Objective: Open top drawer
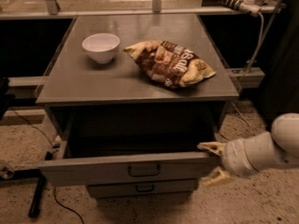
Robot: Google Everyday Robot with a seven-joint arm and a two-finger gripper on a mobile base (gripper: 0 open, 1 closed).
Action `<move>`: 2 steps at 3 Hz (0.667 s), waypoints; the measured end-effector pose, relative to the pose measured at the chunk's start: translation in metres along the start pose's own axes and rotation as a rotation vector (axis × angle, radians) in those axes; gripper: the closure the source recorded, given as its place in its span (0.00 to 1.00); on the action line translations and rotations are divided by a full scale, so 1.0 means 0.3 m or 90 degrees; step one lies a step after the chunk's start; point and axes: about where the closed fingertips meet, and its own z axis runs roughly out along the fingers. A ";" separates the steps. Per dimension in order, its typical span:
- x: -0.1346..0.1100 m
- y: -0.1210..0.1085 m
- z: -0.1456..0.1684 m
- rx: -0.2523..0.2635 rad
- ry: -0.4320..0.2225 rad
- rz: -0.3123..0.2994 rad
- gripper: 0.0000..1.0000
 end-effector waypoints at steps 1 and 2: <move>-0.010 -0.002 -0.010 0.000 0.000 0.000 0.14; 0.042 0.094 -0.026 -0.011 -0.010 0.020 0.38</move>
Offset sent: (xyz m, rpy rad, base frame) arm -0.1556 -0.0725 -0.0501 0.1039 0.1668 -0.0668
